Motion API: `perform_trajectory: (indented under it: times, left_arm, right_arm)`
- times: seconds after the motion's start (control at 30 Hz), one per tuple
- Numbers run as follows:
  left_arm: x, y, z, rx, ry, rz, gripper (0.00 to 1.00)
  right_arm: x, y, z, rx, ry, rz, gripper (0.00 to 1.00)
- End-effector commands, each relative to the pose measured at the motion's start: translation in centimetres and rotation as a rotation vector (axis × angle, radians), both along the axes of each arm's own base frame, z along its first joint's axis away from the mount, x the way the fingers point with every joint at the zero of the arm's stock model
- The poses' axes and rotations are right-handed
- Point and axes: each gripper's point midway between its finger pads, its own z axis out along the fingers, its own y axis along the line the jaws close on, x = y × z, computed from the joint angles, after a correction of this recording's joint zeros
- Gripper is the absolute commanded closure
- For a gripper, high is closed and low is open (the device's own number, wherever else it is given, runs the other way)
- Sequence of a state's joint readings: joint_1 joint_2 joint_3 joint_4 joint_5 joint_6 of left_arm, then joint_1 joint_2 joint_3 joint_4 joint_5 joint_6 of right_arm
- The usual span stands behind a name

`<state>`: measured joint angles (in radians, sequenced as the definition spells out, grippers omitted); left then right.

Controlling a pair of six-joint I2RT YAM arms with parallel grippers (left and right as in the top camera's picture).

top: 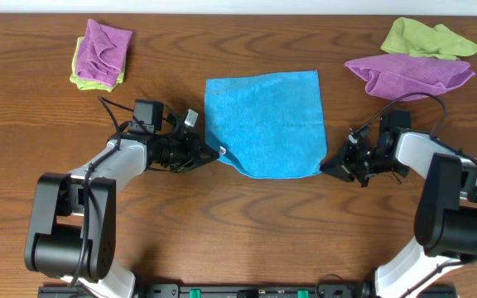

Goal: Fold the cloth

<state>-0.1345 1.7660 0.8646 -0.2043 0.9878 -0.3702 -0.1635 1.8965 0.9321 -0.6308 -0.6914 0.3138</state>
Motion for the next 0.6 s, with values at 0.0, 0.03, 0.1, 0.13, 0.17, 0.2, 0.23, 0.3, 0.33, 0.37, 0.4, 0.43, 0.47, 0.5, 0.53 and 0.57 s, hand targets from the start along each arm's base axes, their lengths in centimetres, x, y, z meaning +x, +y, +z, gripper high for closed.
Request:
perform_trajectory:
  times: [0.0,0.03,0.1,0.13,0.17,0.2,0.23,0.3,0.33,0.37,0.4,0.43,0.47,0.5,0.53,0.57]
  left_arm:
    - [0.8,0.0,0.7,-0.011,-0.018,0.004,0.94]
    - [0.8,0.0,0.7,-0.01,-0.018,0.005,0.94]
    - [0.8,0.0,0.7,-0.011,-0.02,0.004,0.94]
    - [0.9,0.0,0.8,-0.012,-0.023,0.004,0.94]
    - [1.0,-0.1,1.0,-0.013,-0.028,0.004,0.94]
    - [1.3,-0.2,1.5,-0.021,-0.042,0.001,0.94]
    - [1.5,-0.3,2.0,-0.03,-0.054,-0.003,0.94]
    - [2.1,-0.4,3.4,-0.036,-0.091,-0.004,0.94]
    - [2.4,-0.4,4.1,-0.036,-0.11,-0.003,0.94]
    - [2.7,-0.3,5.0,-0.033,-0.134,-0.001,0.94]
    - [2.8,-0.2,5.6,-0.022,-0.153,0.005,0.94]
    - [2.9,0.0,6.2,-0.008,-0.165,0.013,0.94]
    - [2.8,0.2,6.6,0.009,-0.173,0.022,0.94]
    - [2.6,0.5,6.8,0.036,-0.178,0.035,0.94]
    - [2.4,1.0,7.0,0.067,-0.177,0.05,0.94]
    - [2.1,1.3,7.1,0.095,-0.172,0.063,0.94]
  right_arm:
    - [-3.9,-2.4,-5.1,-0.224,0.154,0.048,0.99]
    - [-3.8,-2.4,-5.1,-0.224,0.153,0.048,0.99]
    - [-3.7,-2.2,-5.0,-0.214,0.147,0.049,0.99]
    - [-3.6,-2.0,-4.9,-0.202,0.139,0.054,0.99]
    - [-3.4,-1.9,-4.7,-0.192,0.13,0.06,0.99]
    - [-3.3,-1.9,-4.5,-0.192,0.127,0.066,0.99]
    - [-3.1,-2.0,-4.1,-0.193,0.121,0.073,0.99]
    - [-2.5,-2.0,-3.1,-0.197,0.095,0.082,0.99]
    - [-2.1,-2.1,-2.5,-0.199,0.08,0.081,0.99]
    - [-1.5,-2.2,-1.6,-0.205,0.051,0.078,0.99]
    - [-0.8,-2.3,-0.6,-0.21,0.019,0.075,0.99]
    - [-0.3,-2.4,0.5,-0.216,-0.013,0.071,0.99]
    - [0.2,-2.4,1.6,-0.222,-0.043,0.068,0.99]
    - [0.7,-2.5,2.6,-0.227,-0.076,0.064,0.98]
    - [1.3,-2.6,4.1,-0.235,-0.122,0.059,0.98]
    - [1.8,-2.6,5.3,-0.241,-0.16,0.054,0.98]
